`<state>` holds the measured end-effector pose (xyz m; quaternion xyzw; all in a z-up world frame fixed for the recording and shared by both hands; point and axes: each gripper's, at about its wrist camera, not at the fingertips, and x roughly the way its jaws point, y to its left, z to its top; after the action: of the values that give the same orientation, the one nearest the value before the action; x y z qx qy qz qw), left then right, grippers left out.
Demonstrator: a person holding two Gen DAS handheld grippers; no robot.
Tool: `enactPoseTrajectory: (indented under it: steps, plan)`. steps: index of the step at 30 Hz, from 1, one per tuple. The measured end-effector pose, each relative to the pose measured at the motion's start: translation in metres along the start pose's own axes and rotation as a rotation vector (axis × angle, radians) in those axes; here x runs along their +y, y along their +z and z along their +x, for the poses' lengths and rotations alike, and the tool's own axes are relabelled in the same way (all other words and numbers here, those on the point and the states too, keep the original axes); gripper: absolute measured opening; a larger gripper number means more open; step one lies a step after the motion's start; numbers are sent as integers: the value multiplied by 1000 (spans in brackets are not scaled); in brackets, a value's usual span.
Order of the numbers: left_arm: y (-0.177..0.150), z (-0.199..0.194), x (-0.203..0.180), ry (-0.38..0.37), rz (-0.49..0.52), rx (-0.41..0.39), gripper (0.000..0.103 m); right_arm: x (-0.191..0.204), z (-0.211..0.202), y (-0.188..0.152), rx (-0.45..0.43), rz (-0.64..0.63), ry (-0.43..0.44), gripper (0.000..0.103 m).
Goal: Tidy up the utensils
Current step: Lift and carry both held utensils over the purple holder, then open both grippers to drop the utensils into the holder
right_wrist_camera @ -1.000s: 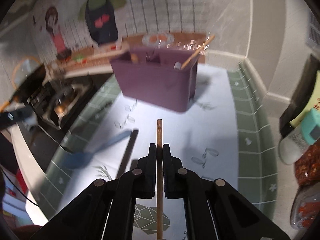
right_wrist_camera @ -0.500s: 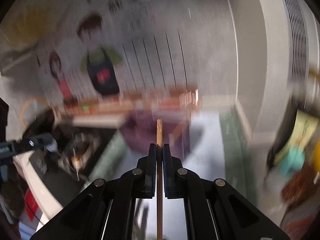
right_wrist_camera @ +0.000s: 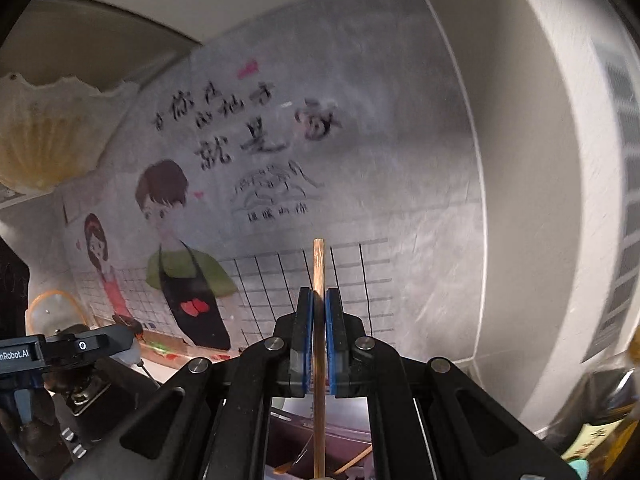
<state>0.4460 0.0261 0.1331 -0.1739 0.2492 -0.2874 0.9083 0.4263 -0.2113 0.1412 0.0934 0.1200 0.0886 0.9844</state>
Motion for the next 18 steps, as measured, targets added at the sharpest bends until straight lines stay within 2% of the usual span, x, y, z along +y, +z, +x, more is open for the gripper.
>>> enactPoseTrajectory:
  steps: [9, 16, 18]
  plan:
    - [-9, 69, 35, 30, -41, 97, 22, -11, 78, -36, 84, 30, -8, 5]
    - [-32, 98, 61, 51, -90, 185, 22, -18, 100, -63, 167, 42, -30, 5]
    - [-40, 105, 70, 42, -124, 208, 27, -24, 100, -73, 221, 59, -26, 7]
